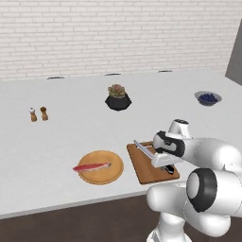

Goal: Pick up the knife from the drawer and place it on the cutting board. Then place the meat from the plate to the cutting board.

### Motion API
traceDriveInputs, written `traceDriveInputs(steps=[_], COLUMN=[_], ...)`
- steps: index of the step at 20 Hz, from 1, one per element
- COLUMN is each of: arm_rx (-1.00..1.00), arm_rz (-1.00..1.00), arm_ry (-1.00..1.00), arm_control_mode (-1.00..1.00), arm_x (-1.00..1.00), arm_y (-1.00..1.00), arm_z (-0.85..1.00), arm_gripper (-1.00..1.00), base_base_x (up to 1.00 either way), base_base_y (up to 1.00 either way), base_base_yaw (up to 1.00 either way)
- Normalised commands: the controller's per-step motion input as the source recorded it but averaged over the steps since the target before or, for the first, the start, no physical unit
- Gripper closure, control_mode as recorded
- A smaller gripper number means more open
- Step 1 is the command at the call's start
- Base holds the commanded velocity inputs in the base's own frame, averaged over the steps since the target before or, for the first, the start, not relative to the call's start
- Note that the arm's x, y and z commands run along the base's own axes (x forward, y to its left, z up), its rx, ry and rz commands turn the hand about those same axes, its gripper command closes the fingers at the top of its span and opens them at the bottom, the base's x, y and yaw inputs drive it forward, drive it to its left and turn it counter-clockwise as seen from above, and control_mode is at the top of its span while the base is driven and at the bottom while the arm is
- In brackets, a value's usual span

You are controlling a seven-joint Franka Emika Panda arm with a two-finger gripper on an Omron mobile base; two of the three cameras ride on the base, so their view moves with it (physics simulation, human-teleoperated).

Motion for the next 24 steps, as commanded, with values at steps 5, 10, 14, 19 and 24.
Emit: traceDriveInputs(steps=[5,10,14,19,24], arm_rx=[-0.01,-0.05,-0.02,-0.02,-0.01], arm_rz=[-0.01,0.00,0.00,0.00,0.00], arm_ry=[0.00,0.02,0.00,0.00,-0.01], arm_control_mode=[-1.00,-1.00,-1.00,-1.00,-1.00], arm_x=[0.00,0.00,0.00,0.00,-0.07], arm_y=[0.00,0.00,0.00,0.19,0.60], arm_z=[0.00,0.05,0.27,0.67,0.79], arm_gripper=[-1.00,-1.00,-1.00,-1.00,-1.00], base_base_x=[0.00,0.00,0.00,0.00,0.00], base_base_y=[0.00,0.00,0.00,0.00,0.00], base_base_yaw=[0.00,0.00,0.00,0.00,0.00])
